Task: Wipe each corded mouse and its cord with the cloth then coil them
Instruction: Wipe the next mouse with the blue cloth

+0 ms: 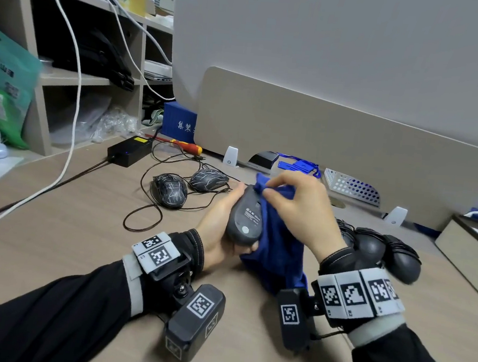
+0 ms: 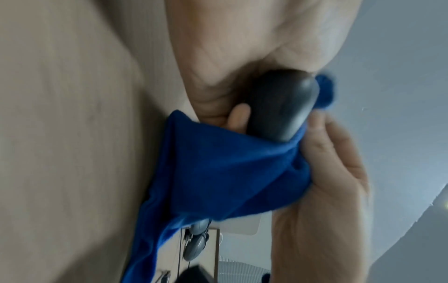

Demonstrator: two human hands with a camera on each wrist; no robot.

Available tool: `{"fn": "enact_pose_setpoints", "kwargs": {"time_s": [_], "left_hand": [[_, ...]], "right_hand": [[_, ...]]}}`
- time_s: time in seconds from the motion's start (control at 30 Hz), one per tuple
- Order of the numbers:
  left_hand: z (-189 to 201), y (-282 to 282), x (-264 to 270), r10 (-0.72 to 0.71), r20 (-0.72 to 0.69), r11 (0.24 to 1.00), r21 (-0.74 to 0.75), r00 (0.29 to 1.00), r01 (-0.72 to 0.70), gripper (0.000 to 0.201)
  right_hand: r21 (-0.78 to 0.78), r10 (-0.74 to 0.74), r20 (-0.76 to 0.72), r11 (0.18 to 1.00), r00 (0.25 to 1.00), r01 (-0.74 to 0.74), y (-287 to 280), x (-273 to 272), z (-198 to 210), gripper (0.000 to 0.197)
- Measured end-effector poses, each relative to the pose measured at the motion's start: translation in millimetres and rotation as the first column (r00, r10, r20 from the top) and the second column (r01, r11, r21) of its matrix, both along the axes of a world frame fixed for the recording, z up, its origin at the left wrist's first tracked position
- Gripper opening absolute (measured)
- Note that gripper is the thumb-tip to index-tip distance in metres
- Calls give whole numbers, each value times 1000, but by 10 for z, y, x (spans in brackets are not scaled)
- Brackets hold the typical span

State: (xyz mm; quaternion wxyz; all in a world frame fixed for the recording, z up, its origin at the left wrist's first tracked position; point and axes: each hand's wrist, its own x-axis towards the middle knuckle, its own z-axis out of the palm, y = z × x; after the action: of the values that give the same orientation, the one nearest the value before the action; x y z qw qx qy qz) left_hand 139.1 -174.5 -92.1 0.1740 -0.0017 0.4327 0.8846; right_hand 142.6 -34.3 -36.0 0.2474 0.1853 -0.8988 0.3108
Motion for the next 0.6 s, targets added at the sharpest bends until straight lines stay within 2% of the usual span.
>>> {"fn": "enact_pose_setpoints", "kwargs": {"time_s": [0.03, 0.07, 0.17, 0.23, 0.27, 0.33, 0.4, 0.43, 0.5, 0.57, 0.6], "left_hand": [[9, 24, 15, -11, 8, 1000, -19, 1000, 12, 42], [-9, 36, 8, -9, 18, 1000, -27, 1000, 9, 43], [-59, -15, -20, 65, 38, 998, 23, 997, -66, 45], [-75, -38, -37, 84, 22, 996, 12, 996, -84, 35], [-54, -38, -12, 67, 3, 998, -10, 998, -67, 30], [-49, -7, 0, 40, -3, 998, -41, 999, -40, 35], [-57, 29, 1, 42, 22, 998, -48, 999, -40, 41], [-50, 30, 5, 42, 26, 998, -44, 999, -41, 41], [-47, 7, 7, 78, 45, 995, -60, 996, -76, 38], [-87, -28, -13, 106, 6, 993, -58, 994, -105, 36], [-96, -33, -21, 110, -15, 992, -57, 994, -111, 36]], "right_hand": [[11, -69, -13, 998, 998, 69, 27, -12, -13, 10], [35, -74, -1, 997, 997, 74, 19, -5, -25, 13], [61, 194, 129, 977, 973, -203, -164, 107, -55, 9], [48, 280, 228, 953, 932, -298, -233, 164, -3, 9], [25, 258, 242, 962, 935, -272, -216, 153, 24, 11], [-17, 127, 177, 992, 976, -126, -131, 97, 52, 17], [8, -3, 103, 1000, 995, 2, -98, 88, 44, 21], [33, -18, 88, 999, 996, 15, -119, 98, 36, 21], [83, 86, 137, 992, 987, -98, -202, 154, 35, 17], [90, 233, 241, 961, 942, -261, -263, 210, 50, 12], [87, 254, 272, 954, 928, -287, -262, 220, 76, 11]]}}
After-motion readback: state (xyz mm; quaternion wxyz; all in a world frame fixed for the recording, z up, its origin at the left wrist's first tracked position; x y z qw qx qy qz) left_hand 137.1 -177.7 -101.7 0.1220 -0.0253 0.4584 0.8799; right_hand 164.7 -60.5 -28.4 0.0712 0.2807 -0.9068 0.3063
